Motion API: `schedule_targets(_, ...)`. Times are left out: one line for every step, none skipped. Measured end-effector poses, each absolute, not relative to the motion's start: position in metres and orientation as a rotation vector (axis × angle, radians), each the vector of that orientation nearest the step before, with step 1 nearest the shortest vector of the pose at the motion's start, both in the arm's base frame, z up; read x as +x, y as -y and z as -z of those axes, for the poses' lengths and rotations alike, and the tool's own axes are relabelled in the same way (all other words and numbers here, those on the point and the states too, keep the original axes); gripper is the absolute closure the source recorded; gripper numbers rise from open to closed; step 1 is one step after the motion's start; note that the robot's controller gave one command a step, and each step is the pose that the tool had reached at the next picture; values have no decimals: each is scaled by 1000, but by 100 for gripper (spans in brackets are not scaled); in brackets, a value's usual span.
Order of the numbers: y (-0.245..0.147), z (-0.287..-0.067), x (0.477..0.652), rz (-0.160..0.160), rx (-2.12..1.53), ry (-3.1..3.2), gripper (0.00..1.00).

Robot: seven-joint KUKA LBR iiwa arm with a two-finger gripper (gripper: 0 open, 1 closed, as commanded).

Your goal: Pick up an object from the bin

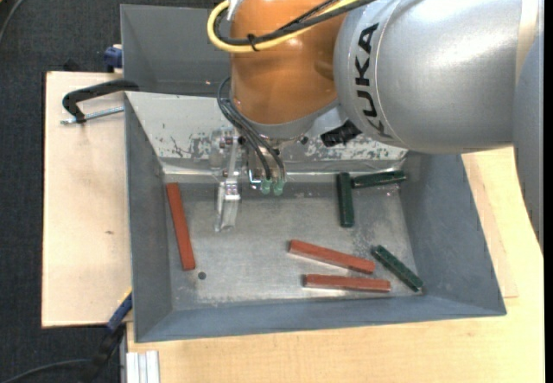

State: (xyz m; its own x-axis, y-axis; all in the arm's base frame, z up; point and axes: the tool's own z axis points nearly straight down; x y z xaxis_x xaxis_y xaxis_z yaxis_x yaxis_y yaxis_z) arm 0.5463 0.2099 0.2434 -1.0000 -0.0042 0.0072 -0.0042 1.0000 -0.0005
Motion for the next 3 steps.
schedule_targets(-203,-140,590,-2,-205,3129,0)
schedule_targets(-213,-136,583,2,-531,3095,0)
schedule_targets(-212,-147,592,6,-776,3049,0)
